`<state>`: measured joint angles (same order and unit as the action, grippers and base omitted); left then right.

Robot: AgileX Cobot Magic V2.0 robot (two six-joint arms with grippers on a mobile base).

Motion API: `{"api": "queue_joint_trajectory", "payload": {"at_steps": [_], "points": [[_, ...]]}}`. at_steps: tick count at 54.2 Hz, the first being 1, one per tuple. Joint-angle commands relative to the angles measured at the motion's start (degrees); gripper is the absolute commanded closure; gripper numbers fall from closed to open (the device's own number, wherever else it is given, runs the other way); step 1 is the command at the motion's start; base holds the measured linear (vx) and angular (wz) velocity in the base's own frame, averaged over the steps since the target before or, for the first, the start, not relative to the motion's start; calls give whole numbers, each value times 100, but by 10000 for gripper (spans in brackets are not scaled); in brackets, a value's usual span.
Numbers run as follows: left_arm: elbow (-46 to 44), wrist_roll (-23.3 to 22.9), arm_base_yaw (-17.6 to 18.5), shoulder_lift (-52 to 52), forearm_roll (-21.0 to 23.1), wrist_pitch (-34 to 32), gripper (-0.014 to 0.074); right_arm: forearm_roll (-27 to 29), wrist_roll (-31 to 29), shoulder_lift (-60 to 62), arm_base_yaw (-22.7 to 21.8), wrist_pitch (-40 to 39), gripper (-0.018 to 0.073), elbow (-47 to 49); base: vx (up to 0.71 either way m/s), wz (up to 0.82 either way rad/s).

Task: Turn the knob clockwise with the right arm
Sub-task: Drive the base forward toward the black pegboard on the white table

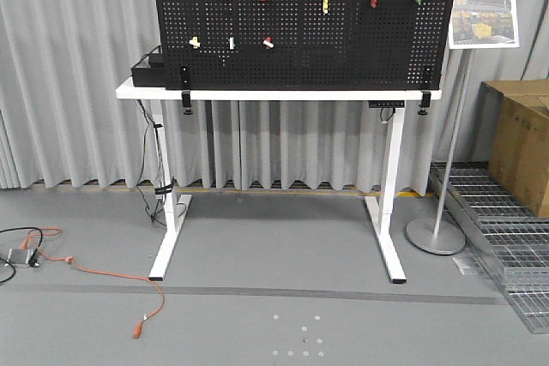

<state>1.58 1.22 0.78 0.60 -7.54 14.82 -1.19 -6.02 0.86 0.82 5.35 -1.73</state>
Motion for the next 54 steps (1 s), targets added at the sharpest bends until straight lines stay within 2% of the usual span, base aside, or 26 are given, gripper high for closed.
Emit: {"api": "queue_joint_trajectory", "payload": {"at_steps": [1, 54], "points": [[154, -8, 17, 93, 42, -446, 603, -20, -48, 39, -31, -446, 568, -78, 0, 0], [154, -8, 17, 93, 42, -446, 603, -20, -53, 39, -31, -451, 568, -78, 1, -1]]}}
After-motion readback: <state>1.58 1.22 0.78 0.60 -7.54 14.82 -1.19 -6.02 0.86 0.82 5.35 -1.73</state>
